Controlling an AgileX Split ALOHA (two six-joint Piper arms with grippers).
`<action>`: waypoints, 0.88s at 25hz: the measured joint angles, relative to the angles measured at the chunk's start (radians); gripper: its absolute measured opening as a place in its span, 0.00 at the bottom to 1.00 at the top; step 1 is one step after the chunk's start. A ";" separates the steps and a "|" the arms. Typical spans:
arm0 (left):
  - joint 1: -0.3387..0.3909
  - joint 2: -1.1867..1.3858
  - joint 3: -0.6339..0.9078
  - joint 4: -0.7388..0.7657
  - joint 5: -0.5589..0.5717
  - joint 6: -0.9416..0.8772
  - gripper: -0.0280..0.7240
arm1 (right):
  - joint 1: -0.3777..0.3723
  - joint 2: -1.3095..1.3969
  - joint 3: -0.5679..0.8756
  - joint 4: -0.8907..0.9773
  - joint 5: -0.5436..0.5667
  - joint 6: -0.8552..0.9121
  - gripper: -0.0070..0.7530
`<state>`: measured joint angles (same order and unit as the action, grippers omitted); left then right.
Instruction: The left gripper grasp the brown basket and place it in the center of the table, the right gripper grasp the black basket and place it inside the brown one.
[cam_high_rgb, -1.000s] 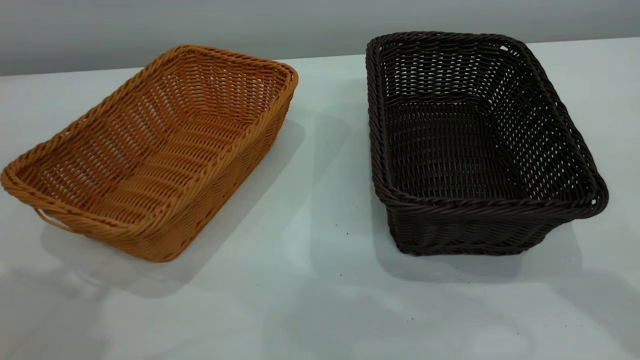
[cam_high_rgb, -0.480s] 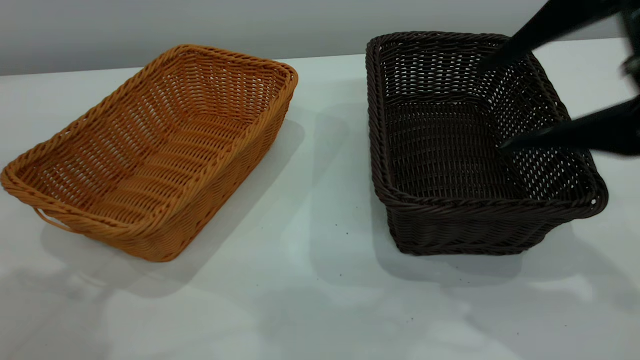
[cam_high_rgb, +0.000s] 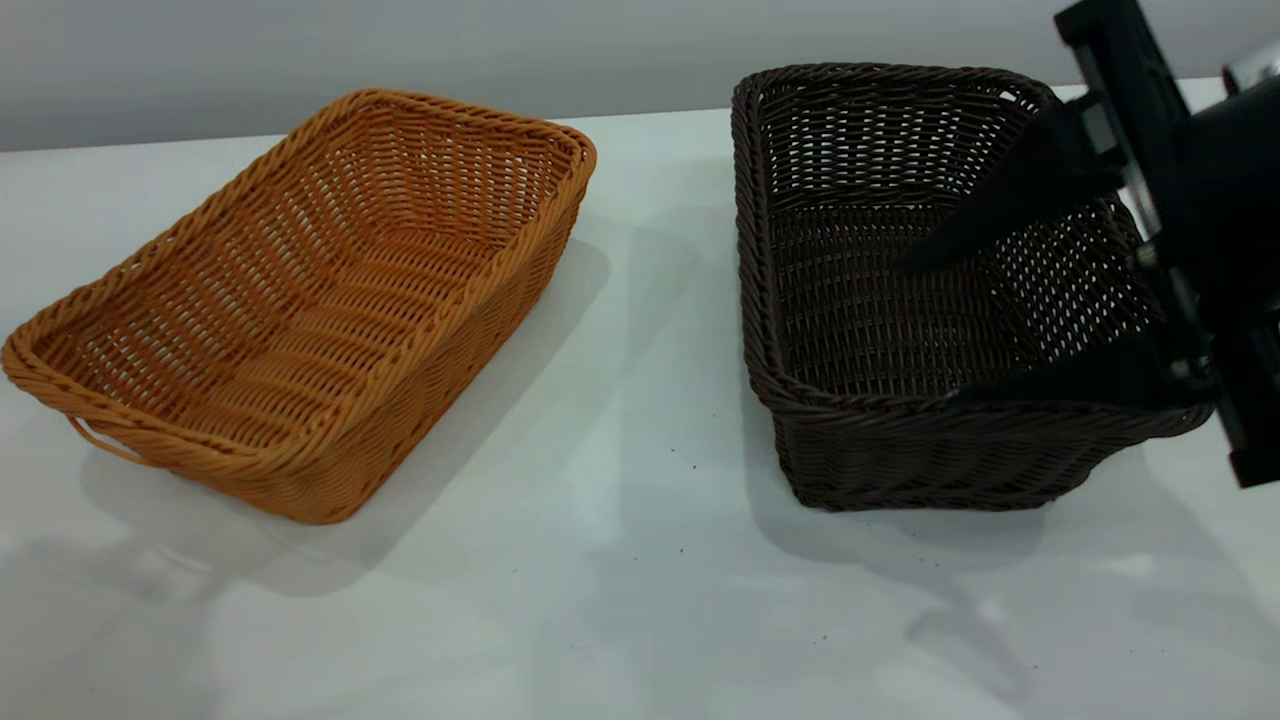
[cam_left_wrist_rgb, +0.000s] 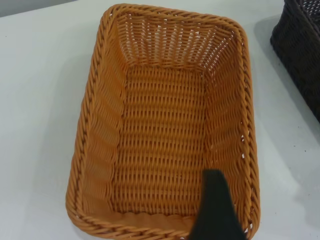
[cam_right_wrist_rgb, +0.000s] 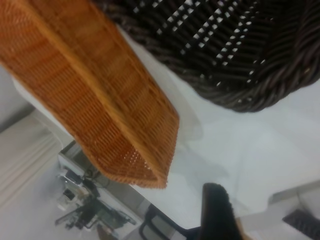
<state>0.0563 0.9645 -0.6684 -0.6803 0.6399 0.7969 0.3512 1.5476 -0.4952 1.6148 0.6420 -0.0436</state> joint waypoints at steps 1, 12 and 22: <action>0.000 0.000 0.000 0.000 0.000 0.001 0.60 | 0.000 0.015 0.000 0.012 0.004 -0.007 0.57; 0.000 0.000 0.000 0.001 0.001 0.001 0.60 | 0.000 0.126 0.000 0.105 0.054 -0.061 0.57; 0.000 0.000 0.000 0.001 0.001 0.001 0.60 | 0.000 0.224 -0.002 0.132 0.072 -0.172 0.57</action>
<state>0.0563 0.9645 -0.6684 -0.6792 0.6409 0.7976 0.3512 1.7720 -0.4972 1.7471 0.7143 -0.2158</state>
